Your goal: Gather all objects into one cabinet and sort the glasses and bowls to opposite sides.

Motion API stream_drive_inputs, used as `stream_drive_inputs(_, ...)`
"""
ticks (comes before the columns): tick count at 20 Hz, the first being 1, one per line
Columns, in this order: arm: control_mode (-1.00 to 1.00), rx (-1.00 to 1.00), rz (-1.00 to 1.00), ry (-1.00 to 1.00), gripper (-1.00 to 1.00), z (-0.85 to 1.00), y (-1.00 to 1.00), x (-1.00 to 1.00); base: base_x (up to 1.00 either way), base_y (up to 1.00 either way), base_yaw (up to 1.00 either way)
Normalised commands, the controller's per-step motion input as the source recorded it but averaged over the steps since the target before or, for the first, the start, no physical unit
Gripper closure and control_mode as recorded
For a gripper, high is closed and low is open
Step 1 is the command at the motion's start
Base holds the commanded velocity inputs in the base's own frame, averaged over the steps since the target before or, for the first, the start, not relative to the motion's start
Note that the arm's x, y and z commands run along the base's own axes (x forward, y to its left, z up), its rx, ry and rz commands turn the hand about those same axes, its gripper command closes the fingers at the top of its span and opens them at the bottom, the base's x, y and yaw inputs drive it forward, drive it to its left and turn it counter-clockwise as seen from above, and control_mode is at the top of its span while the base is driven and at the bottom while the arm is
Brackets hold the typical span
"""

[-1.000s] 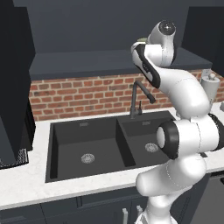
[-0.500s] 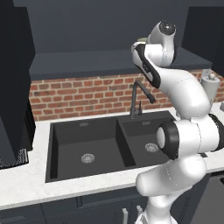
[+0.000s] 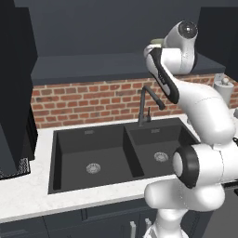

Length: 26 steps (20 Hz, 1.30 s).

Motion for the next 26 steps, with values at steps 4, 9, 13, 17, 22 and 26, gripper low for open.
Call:
stream_drive_inputs(4, -1.00, 0.00, 0.00, 0.00, 1.00, 0.06, -0.03, -0.53, 0.00, 0.00, 0.00)
stream_drive_inputs(9, -1.00, 0.00, 0.00, 0.00, 1.00, 0.00, -0.11, -0.52, 0.00, 0.00, 0.00)
stream_drive_inputs(13, -1.00, 0.00, 0.00, 0.00, 1.00, 0.00, -0.07, -0.55, 0.00, 0.00, 0.00)
stream_drive_inputs(17, -1.00, 0.00, 0.00, 0.00, 1.00, 0.00, -0.01, -0.58, 0.00, 0.00, 0.00)
stream_drive_inputs(22, -1.00, 0.00, 0.00, 0.00, 1.00, 0.04, 0.00, -0.67, 0.00, 0.00, 0.00)
stream_drive_inputs(26, -1.00, 0.00, 0.00, 0.00, 1.00, 0.14, 0.00, -0.73, 0.00, 0.00, 0.00)
